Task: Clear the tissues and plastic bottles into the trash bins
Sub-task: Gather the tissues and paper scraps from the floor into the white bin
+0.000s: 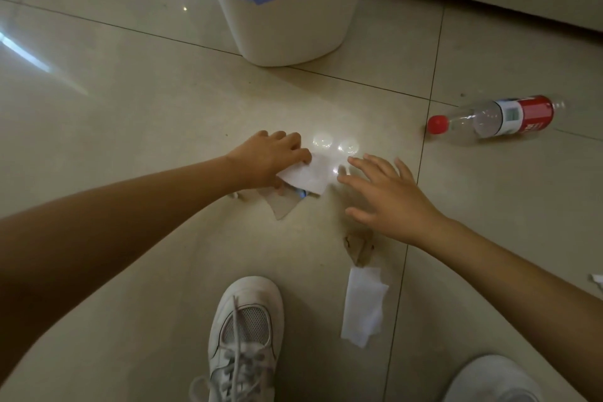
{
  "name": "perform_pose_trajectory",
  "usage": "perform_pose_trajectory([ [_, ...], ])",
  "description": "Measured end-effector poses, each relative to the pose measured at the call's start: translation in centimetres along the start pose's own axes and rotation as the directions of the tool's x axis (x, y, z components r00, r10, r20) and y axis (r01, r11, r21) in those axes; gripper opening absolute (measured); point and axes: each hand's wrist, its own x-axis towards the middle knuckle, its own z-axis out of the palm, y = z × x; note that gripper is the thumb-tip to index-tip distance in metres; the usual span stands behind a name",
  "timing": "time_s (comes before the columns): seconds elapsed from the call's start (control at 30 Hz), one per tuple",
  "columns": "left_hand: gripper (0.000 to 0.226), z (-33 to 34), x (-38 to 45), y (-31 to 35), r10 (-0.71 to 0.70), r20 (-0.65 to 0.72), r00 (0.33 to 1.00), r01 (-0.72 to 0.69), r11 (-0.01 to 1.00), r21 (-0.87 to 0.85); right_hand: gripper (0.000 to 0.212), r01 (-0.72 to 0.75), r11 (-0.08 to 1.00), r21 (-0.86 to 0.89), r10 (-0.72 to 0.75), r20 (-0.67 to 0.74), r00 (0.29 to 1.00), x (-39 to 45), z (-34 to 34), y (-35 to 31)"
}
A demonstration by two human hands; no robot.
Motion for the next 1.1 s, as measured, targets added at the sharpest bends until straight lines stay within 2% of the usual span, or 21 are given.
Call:
perform_pose_trajectory([
  [0.13,0.064,0.5,-0.3,-0.3,-0.085,0.064,0.994,0.098,0.963,-0.251,0.060,0.047,0.998,-0.048,-0.046,0.016,0.999,-0.4,0.3,-0.1],
  [0.23,0.058,0.4,-0.3,0.2,-0.122,0.163,0.979,0.191,0.824,-0.533,0.059,0.038,0.996,-0.080,-0.035,0.045,0.998,-0.9,0.7,0.2],
  [0.4,0.023,0.1,0.4,1.4,-0.206,0.160,0.965,0.252,0.574,-0.779,0.055,0.038,0.995,-0.090,-0.032,0.063,0.997,-2.0,1.3,0.7],
  [0.47,0.013,0.4,0.7,1.9,-0.215,0.146,0.966,0.248,0.592,-0.767,0.057,0.048,0.995,-0.083,-0.043,0.063,0.997,-2.5,1.6,0.9],
  [0.73,0.021,0.4,0.4,4.2,-0.163,0.170,0.972,0.236,0.663,-0.710,0.079,0.140,0.990,-0.034,-0.135,0.129,0.982,-5.0,2.8,0.4],
  [0.97,0.021,1.0,-2.3,4.9,-0.129,0.164,0.978,0.208,0.684,-0.699,0.109,0.118,0.984,-0.130,-0.093,0.190,0.977,-6.6,5.9,-1.5],
  [1.1,0.020,1.1,-3.9,4.6,-0.135,0.178,0.975,0.221,0.700,-0.679,0.101,0.104,0.981,-0.166,-0.075,0.177,0.981,-7.4,8.8,-2.0],
])
